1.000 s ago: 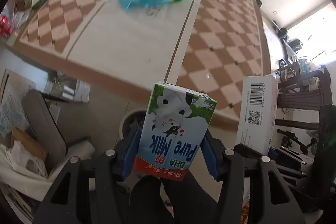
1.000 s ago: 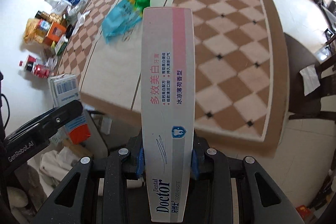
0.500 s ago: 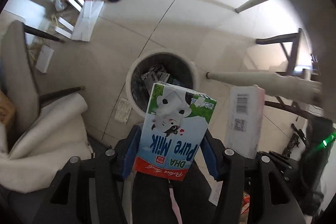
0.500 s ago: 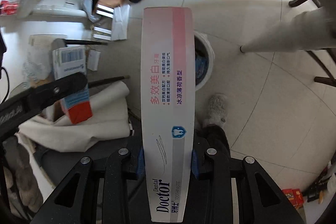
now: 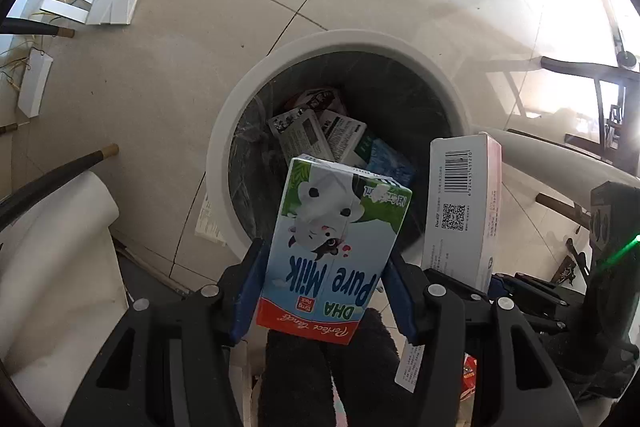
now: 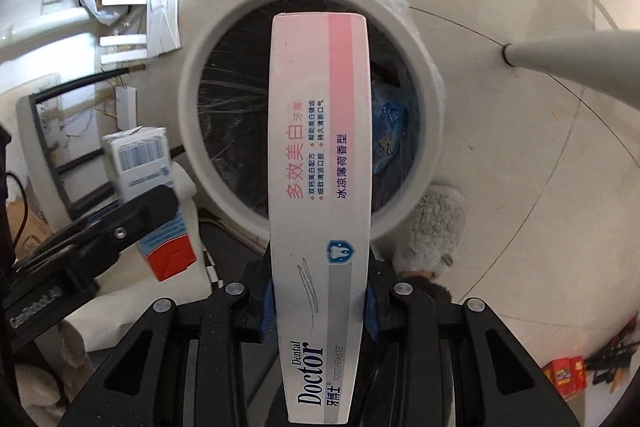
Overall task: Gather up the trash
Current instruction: 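Carry the milk carton and toothpaste box over the white bin, then open both tools to drop the carton and toothpaste box into the bin, then move both tools back up toward the table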
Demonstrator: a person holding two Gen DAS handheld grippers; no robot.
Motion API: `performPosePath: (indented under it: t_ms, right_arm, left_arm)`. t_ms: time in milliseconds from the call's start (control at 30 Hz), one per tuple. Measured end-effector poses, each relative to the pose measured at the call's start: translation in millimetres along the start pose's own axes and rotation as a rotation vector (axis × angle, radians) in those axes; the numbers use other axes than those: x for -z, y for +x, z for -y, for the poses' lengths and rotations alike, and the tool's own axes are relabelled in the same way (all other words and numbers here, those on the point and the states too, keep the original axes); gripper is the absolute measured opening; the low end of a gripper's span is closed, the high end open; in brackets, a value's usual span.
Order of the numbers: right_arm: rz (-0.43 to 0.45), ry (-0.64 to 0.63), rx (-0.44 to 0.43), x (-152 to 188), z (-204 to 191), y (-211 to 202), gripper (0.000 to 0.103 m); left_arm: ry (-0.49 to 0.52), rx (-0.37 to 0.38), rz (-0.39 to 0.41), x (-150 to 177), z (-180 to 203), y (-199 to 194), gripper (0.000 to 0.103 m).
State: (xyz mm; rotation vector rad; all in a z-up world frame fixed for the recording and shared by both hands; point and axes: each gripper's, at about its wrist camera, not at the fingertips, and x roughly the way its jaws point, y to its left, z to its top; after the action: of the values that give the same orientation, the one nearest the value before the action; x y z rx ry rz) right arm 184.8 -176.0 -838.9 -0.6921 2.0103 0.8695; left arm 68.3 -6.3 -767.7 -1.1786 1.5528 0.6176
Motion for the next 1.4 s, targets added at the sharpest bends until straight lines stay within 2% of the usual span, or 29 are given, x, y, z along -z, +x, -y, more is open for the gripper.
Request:
performPosePath:
  t_ms: [133, 267, 333, 400, 467, 500, 533, 567, 600, 700, 1067, 1400]
  right_arm:
    - [-0.016, -0.01, 0.026, -14.2, -6.8, 14.9, 0.036]
    - [-0.06, 0.007, 0.02, -23.7, -8.2, 22.8, 0.038]
    - [-0.055, -0.002, 0.035, -25.3, -9.4, 21.8, 0.04]
    - [-0.041, -0.009, 0.062, -24.9, -9.5, 18.1, 0.065]
    - [-0.027, -0.013, 0.085, -22.8, -10.1, 13.1, 0.076]
    - [-0.022, -0.019, 0.098, -21.6, -10.5, 10.9, 0.078]
    - [-0.013, -0.025, 0.116, -20.2, -10.9, 8.2, 0.079]
    - [-0.006, -0.027, 0.131, -19.0, -11.2, 6.2, 0.086]
    - [0.004, -0.029, 0.146, -17.6, -10.4, 3.5, 0.094]
    - [0.047, -0.041, 0.199, -11.9, -11.4, -6.7, 0.103]
    - [0.141, -0.039, 0.23, 23.7, -14.9, -45.0, 0.103]
    - [0.226, -0.048, 0.238, 76.3, -42.3, -108.8, 0.103]
  left_arm:
    - [0.002, -0.014, -0.015, -6.1, -2.1, 8.2, 0.053]
    - [0.04, -0.098, -0.001, -4.7, 2.4, 3.5, 0.053]
    - [0.026, -0.105, -0.003, -2.9, -1.0, 0.7, 0.054]
    - [0.023, -0.117, 0.012, -1.4, -3.5, -5.3, 0.059]
    - [0.039, -0.166, 0.036, 0.7, -2.6, -9.6, 0.075]
    - [0.042, -0.193, 0.049, 2.3, -3.4, -12.2, 0.078]
    - [0.045, -0.204, 0.057, 4.0, -4.0, -14.5, 0.087]
    - [0.046, -0.212, 0.059, 5.7, -4.5, -16.4, 0.097]
    - [0.044, -0.22, 0.061, 7.7, -5.7, -18.3, 0.1]
    - [0.038, -0.236, 0.079, 13.6, -9.8, -24.8, 0.1]
    - [-0.004, -0.231, 0.108, 44.3, -17.4, -61.1, 0.1]
    - [-0.019, -0.199, 0.127, 91.6, -9.5, -112.4, 0.1]
